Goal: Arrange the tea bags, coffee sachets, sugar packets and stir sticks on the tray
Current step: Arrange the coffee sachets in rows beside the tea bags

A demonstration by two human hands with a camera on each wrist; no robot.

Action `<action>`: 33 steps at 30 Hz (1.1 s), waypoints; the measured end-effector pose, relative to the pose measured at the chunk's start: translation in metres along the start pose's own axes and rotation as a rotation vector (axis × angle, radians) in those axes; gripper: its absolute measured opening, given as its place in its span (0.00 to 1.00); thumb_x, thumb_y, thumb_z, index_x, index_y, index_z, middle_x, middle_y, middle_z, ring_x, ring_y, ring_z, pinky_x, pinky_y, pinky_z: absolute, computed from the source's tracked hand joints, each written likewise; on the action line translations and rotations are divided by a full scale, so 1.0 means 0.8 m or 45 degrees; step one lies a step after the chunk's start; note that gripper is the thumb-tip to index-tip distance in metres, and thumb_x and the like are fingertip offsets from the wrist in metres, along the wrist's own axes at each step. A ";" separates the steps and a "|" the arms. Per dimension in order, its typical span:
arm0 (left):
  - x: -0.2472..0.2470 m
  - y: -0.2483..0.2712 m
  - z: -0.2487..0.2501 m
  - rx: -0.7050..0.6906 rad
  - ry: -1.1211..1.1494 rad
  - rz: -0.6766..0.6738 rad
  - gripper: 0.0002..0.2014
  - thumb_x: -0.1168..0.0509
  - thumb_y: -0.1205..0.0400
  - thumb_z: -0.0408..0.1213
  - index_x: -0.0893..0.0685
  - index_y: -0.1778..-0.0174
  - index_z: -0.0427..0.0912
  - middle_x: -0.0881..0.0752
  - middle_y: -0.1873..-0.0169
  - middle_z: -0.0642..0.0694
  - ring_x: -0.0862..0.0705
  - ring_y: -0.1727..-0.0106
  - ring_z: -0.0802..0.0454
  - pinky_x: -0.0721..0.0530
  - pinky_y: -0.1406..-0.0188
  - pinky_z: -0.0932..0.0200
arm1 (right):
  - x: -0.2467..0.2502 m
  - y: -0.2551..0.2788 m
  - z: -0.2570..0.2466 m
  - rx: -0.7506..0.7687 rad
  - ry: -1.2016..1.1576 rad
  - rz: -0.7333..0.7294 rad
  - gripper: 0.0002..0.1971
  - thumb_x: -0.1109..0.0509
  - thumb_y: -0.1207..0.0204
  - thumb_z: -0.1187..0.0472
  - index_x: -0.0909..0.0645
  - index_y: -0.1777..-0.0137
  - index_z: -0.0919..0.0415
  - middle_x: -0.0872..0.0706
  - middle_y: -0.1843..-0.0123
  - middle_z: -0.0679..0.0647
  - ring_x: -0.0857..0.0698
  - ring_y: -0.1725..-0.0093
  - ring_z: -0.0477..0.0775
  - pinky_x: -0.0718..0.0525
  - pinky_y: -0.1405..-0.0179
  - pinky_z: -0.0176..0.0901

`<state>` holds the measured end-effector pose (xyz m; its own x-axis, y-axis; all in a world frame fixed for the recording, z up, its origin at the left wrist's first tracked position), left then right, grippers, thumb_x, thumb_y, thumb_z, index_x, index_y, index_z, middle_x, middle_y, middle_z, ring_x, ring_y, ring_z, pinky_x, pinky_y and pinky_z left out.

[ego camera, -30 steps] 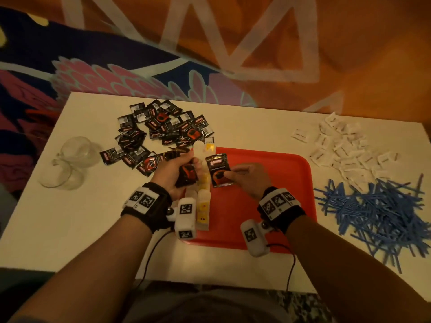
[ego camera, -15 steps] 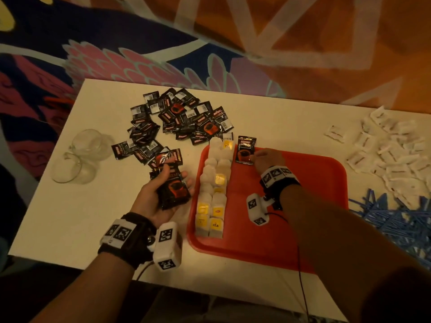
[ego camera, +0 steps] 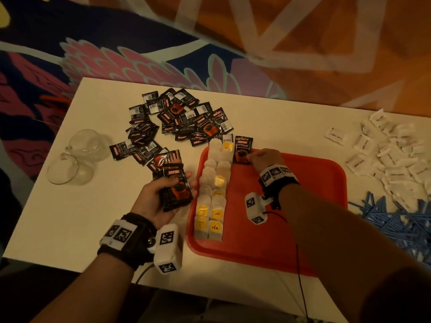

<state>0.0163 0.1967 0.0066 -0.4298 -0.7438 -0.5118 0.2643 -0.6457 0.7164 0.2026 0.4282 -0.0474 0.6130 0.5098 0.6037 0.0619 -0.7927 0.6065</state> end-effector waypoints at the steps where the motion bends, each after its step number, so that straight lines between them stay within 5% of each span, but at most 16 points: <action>1: 0.000 -0.001 -0.002 0.007 -0.032 0.009 0.21 0.38 0.26 0.28 0.17 0.35 0.36 0.09 0.49 0.38 0.08 0.51 0.41 0.08 0.54 0.45 | 0.001 0.001 0.001 -0.004 -0.013 -0.002 0.11 0.23 0.26 0.51 0.10 0.46 0.53 0.11 0.43 0.51 0.16 0.46 0.51 0.15 0.51 0.42; 4: -0.004 -0.002 -0.005 0.006 -0.144 0.015 0.22 0.39 0.26 0.26 0.20 0.35 0.34 0.09 0.48 0.38 0.07 0.51 0.43 0.08 0.60 0.48 | 0.005 0.007 0.005 -0.019 -0.064 -0.017 0.14 0.23 0.26 0.50 0.12 0.42 0.53 0.13 0.42 0.49 0.19 0.49 0.49 0.20 0.59 0.38; 8: -0.006 -0.008 -0.007 0.013 -0.350 0.051 0.18 0.40 0.17 0.25 0.20 0.30 0.31 0.11 0.40 0.33 0.09 0.45 0.39 0.09 0.60 0.50 | 0.017 0.016 0.014 -0.012 -0.133 0.011 0.15 0.24 0.25 0.51 0.14 0.40 0.52 0.15 0.42 0.49 0.19 0.46 0.49 0.20 0.51 0.39; 13: -0.025 -0.022 -0.006 -0.033 -0.509 0.104 0.20 0.30 0.21 0.27 0.18 0.32 0.38 0.10 0.42 0.34 0.10 0.41 0.36 0.10 0.52 0.44 | 0.014 0.049 0.002 0.214 -0.258 -0.023 0.03 0.25 0.25 0.51 0.14 0.60 0.45 0.11 0.54 0.45 0.15 0.52 0.48 0.15 0.49 0.45; 20: -0.085 -0.028 -0.023 -0.063 -0.761 0.012 0.25 0.17 0.35 0.36 0.11 0.43 0.38 0.08 0.50 0.37 0.09 0.45 0.36 0.16 0.35 0.31 | -0.007 0.140 -0.025 0.450 -0.476 -0.461 0.14 0.21 0.28 0.57 0.15 0.44 0.58 0.11 0.45 0.53 0.13 0.46 0.50 0.13 0.49 0.45; 23: -0.110 -0.025 -0.025 -0.128 -0.790 -0.042 0.15 0.21 0.28 0.32 0.10 0.46 0.44 0.07 0.50 0.40 0.10 0.44 0.39 0.16 0.35 0.36 | 0.010 0.146 -0.020 0.447 -0.502 -0.359 0.09 0.21 0.28 0.60 0.12 0.48 0.59 0.10 0.47 0.54 0.13 0.47 0.51 0.13 0.48 0.45; 27: -0.133 -0.022 -0.026 -0.138 -0.618 -0.076 0.16 0.23 0.28 0.36 0.12 0.45 0.44 0.08 0.49 0.40 0.10 0.43 0.38 0.13 0.46 0.43 | 0.030 0.146 -0.007 0.467 -0.366 -0.273 0.09 0.19 0.30 0.56 0.11 0.51 0.53 0.10 0.49 0.48 0.15 0.52 0.40 0.19 0.59 0.32; 33: -0.148 -0.036 -0.030 -0.117 -0.708 -0.060 0.11 0.28 0.20 0.27 0.13 0.43 0.39 0.09 0.47 0.35 0.10 0.45 0.37 0.12 0.47 0.40 | 0.039 0.148 -0.003 0.513 -0.428 -0.327 0.09 0.17 0.33 0.60 0.14 0.60 0.46 0.10 0.54 0.46 0.13 0.51 0.45 0.14 0.49 0.40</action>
<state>0.0802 0.2987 0.0353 -0.8266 -0.5270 -0.1974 0.2973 -0.7067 0.6420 0.2266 0.3510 0.0444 0.7511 0.6203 0.2258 0.4960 -0.7561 0.4270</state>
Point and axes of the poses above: each hand's wrist, its own y-axis away from the middle knuckle, its own x-axis out of the back of the hand, z = x × y, the point moved 8 cm from there along -y, towards the middle knuckle
